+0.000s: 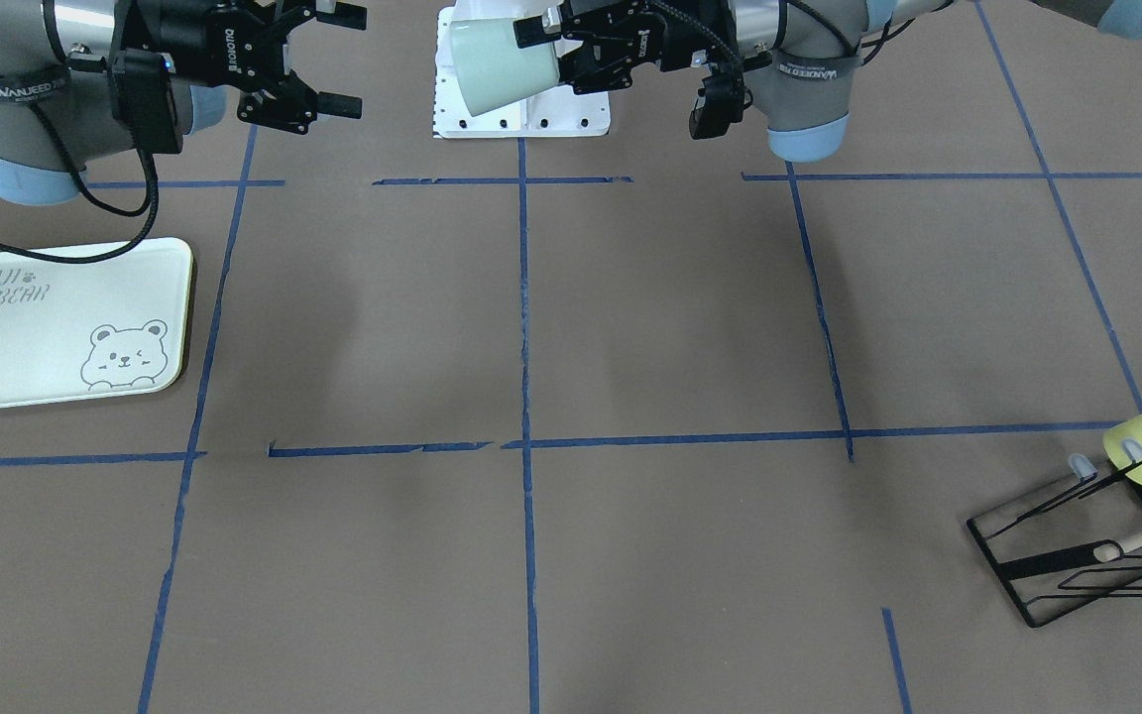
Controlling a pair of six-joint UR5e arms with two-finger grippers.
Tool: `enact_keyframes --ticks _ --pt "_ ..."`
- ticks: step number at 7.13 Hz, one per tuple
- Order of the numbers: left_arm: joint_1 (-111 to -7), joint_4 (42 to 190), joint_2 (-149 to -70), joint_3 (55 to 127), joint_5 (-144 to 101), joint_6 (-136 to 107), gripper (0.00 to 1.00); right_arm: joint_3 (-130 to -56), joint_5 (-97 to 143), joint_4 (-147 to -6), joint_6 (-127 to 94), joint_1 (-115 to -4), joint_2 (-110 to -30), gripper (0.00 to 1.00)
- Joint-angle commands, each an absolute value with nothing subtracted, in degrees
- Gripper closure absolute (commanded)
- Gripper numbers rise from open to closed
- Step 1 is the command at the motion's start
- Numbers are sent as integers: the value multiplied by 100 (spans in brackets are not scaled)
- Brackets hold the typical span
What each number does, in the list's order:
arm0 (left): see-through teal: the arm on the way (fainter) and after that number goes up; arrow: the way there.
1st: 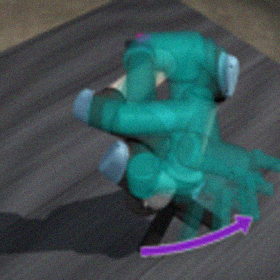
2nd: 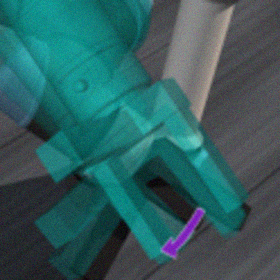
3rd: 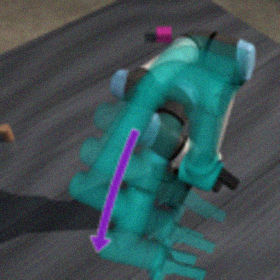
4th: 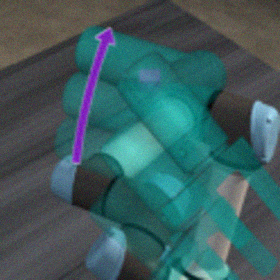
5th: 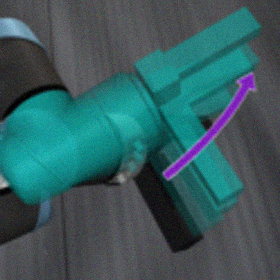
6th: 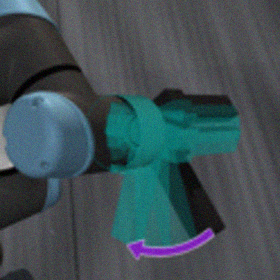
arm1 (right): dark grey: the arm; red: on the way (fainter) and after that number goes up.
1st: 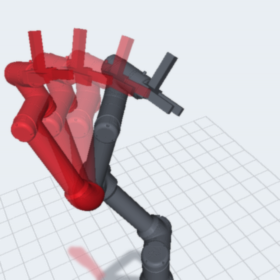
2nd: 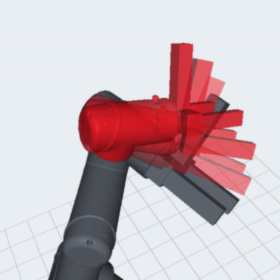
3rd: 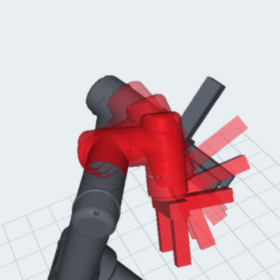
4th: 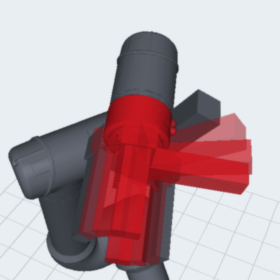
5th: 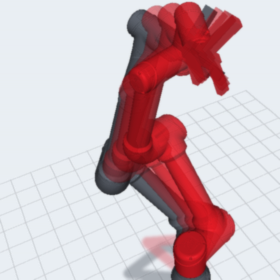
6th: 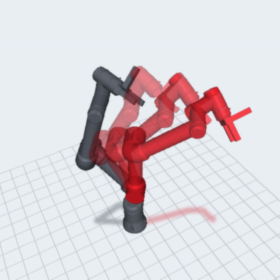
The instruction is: Left arm grabs green cup and hands to right arm on tray
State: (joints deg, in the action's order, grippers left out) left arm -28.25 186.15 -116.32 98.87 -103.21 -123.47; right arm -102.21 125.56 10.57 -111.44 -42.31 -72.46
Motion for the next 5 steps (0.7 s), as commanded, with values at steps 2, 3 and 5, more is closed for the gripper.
enact_keyframes --ticks 2,3,5 --pt "-2760 19116 -11707 9615 -10283 -12313 82 -10239 12122 1485 -11628 -3973 -7225 1" --pt "-2664 19134 -11724 9615 -10161 -12313 82 -10248 11859 1494 -11628 -3825 -7225 2" --pt "-2365 19248 -11760 9554 -9801 -12313 82 -10239 11647 1494 -11619 -3639 -7225 2"
